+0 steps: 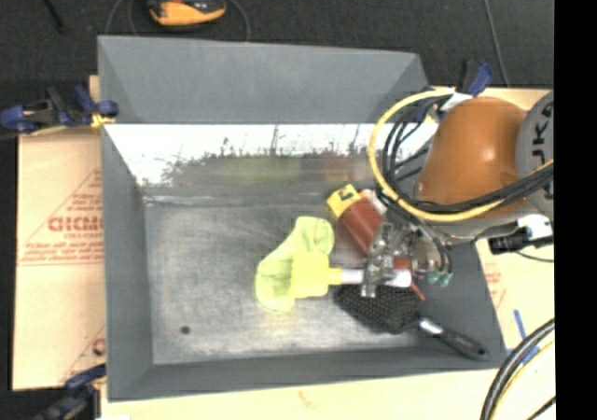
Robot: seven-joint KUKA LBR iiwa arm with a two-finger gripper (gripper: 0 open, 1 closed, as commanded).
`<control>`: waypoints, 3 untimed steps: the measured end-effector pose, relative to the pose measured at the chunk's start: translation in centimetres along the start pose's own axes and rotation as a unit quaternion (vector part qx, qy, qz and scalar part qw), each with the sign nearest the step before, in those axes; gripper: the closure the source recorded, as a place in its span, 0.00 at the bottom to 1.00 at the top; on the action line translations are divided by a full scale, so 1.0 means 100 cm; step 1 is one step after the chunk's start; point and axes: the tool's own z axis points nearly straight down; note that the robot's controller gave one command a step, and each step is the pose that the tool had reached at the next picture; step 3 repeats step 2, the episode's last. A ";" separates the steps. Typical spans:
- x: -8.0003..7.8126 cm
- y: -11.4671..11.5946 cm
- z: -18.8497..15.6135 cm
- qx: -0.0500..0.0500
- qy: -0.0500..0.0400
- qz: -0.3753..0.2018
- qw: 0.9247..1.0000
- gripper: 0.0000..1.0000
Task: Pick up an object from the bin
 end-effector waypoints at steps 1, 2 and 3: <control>-0.003 -0.013 0.024 -0.001 -0.010 0.003 1.000 1.00; 0.001 -0.001 0.032 0.000 0.001 0.000 1.000 1.00; 0.001 -0.001 0.032 0.000 0.001 0.000 1.000 1.00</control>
Offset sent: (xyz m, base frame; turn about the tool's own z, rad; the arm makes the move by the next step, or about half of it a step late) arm 0.0071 0.0222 0.0309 -0.0097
